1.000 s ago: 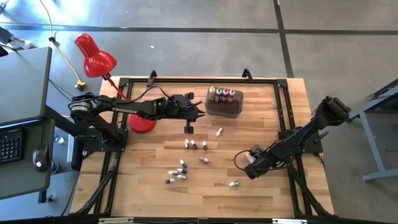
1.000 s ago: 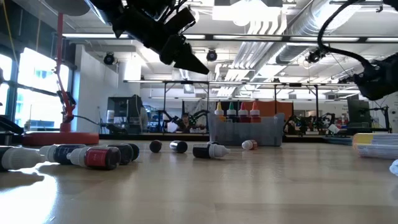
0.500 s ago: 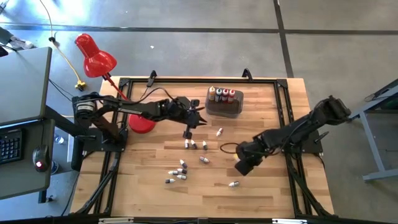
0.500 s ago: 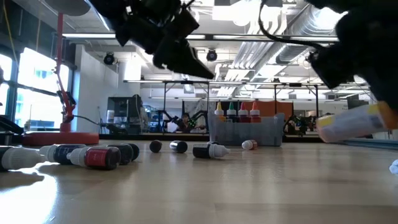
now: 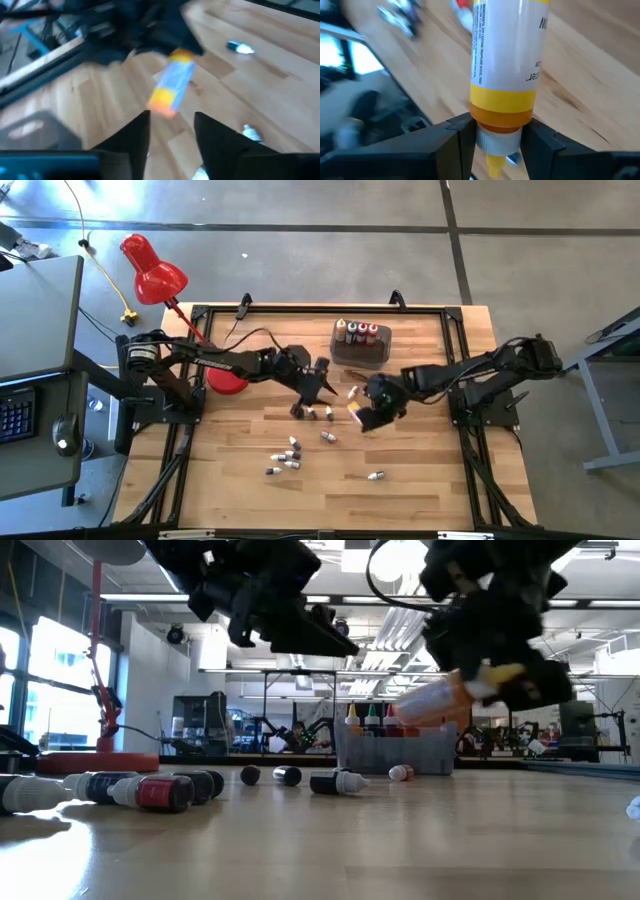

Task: Pick & Place food coloring
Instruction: Put the large yellow food coloring bottle into the bin

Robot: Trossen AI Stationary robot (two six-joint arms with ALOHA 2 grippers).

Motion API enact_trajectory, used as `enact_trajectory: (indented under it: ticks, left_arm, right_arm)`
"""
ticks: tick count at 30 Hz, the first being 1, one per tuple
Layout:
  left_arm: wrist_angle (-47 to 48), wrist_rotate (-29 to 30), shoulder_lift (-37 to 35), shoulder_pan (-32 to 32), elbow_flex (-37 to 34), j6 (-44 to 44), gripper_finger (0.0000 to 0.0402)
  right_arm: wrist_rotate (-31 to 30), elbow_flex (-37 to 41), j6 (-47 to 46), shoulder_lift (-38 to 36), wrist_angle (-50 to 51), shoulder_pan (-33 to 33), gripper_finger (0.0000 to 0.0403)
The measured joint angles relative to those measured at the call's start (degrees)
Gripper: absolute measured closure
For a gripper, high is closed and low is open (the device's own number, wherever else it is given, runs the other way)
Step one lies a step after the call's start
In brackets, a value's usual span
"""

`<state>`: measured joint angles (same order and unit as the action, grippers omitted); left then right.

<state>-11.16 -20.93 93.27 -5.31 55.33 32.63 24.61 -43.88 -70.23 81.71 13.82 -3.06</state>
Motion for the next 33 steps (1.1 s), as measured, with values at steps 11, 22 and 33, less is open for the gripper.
enact_trajectory:
  ticks: [11, 22, 33]
  left_arm:
    - [-5.9, 22.3, 5.0, 5.9, 2.9, 9.4, 0.0165]
    - [-5.4, 25.1, 8.0, 5.7, 5.1, 12.1, 0.0167]
    - [-5.0, 27.9, 8.0, 5.7, 5.0, 11.6, 0.0271]
  right_arm:
    - [2.2, 0.0, -3.6, -0.1, -15.1, 8.4, 0.0282]
    - [2.6, 0.0, -4.3, 0.0, -19.3, 9.6, 0.0273]
    - [-0.4, -0.1, 0.1, -0.1, -20.5, 9.6, 0.0255]
